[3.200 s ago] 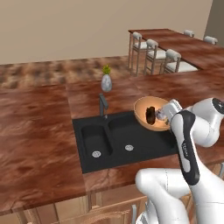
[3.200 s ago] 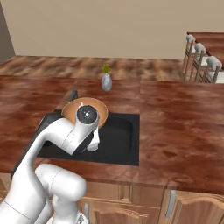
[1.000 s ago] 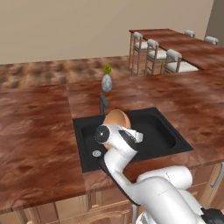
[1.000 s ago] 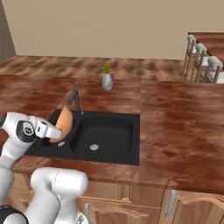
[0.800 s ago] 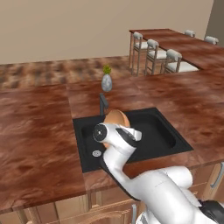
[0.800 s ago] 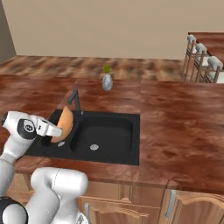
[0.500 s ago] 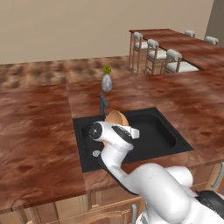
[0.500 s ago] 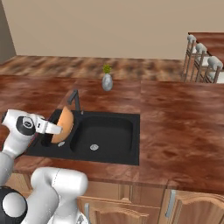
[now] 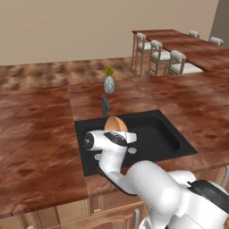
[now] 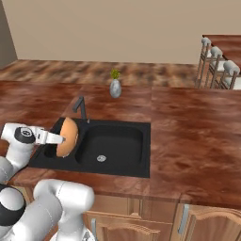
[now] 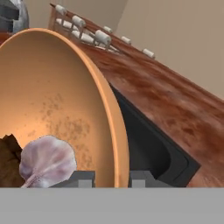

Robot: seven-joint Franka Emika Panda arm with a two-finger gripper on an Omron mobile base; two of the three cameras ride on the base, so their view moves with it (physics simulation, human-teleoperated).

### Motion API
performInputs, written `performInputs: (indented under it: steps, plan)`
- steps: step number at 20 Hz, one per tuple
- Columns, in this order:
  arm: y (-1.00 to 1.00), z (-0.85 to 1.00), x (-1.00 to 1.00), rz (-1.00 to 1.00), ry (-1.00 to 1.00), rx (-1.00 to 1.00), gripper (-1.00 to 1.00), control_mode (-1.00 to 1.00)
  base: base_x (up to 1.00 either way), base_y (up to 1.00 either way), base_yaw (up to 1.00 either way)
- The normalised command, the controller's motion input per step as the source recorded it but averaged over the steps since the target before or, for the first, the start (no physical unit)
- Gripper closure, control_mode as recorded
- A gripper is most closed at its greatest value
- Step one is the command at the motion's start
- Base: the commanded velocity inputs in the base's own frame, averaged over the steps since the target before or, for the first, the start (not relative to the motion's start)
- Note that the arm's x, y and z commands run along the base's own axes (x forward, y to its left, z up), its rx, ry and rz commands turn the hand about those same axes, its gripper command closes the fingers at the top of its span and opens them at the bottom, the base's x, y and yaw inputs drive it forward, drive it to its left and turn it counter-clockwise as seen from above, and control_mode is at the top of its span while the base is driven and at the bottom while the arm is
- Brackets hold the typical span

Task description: Dump the garlic and sweet potato from the bowl so the bowl can be washed. Place the bowl in the sink after clearing the leftovers.

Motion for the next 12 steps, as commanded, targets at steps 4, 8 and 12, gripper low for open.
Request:
performInputs:
  steps: [4,8,12]
  plan:
    - [0.33,-0.09,0.23,0.0,0.0,-0.11,1.0,-1.0,0.0,0.0,0.0]
    - [0.18,-0.16,0.18,0.0,0.05,-0.16,1.0,-1.0,0.0,0.0,0.0]
    - [0.0,-0.04,0.28,-0.02,0.08,-0.08,1.0,-1.0,0.0,0.0,0.0]
